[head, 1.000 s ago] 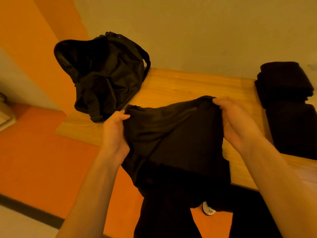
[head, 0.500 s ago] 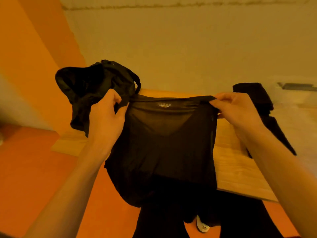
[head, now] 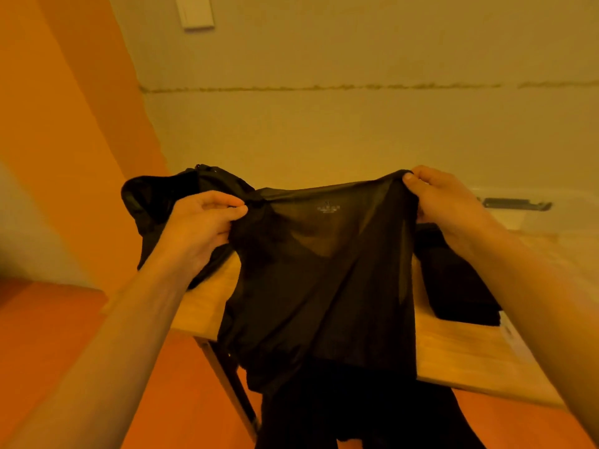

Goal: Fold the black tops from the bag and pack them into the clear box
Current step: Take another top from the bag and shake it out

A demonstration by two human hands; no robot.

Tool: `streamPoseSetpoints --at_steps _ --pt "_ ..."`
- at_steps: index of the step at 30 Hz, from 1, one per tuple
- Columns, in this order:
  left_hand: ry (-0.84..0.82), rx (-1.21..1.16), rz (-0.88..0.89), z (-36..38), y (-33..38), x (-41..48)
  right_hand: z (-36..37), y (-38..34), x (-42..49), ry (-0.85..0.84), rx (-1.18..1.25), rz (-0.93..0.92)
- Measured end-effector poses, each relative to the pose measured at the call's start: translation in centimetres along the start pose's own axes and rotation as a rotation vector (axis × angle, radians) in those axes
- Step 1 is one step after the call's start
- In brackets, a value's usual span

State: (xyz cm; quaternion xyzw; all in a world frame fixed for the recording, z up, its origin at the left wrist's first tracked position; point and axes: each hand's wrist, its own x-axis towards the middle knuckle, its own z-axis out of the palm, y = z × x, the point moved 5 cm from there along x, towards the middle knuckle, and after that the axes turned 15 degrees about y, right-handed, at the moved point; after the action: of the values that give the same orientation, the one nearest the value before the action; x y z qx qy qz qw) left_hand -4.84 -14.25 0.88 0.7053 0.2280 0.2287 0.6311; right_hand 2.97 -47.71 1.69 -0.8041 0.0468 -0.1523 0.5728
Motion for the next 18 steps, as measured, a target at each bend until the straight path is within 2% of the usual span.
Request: streamPoseSetpoints --at_steps 2,3,6,7,10,12,14,16,18 --pt "-0.136 -0.101 -0.202 0.8 -0.4 -0.8 0.2 0.4 -0.6 -0.074 0.059 0.121" --pt "-0.174 -0.080 -0.227 1.0 -0.6 -0.9 0.1 0.6 -0.9 -0.095 0.031 0.138" --pt "-0.136 0.082 -0.058 0.5 -0.4 -0.6 -0.5 0.2 -1.2 -0.059 -0.185 -0.008" --pt "-0.130 0.040 -0.054 0.4 -0.2 -0.6 -0.6 0.3 -1.3 -0.047 -0.215 -0.044" --pt "-0.165 -0.220 -0.207 0.5 -0.2 -0.6 -0.7 0.6 -1.4 -0.028 -0.251 -0.099" --pt "-0.126 -0.117 -0.147 0.4 -0.7 -0.4 -0.8 0.4 -1.6 -0.031 -0.346 -0.182" --pt "-0.064 0.089 -0.009 0.0 -1.3 -0.3 -1.1 0.5 -1.6 -0.057 -0.354 -0.165" --pt "0.007 0.251 0.091 -0.7 -1.9 0.0 -1.4 1.2 -1.5 -0.115 -0.262 -0.011" --pt "0.032 0.315 0.094 -1.3 -2.9 0.4 -1.5 2.0 -1.3 -0.174 -0.144 0.150"
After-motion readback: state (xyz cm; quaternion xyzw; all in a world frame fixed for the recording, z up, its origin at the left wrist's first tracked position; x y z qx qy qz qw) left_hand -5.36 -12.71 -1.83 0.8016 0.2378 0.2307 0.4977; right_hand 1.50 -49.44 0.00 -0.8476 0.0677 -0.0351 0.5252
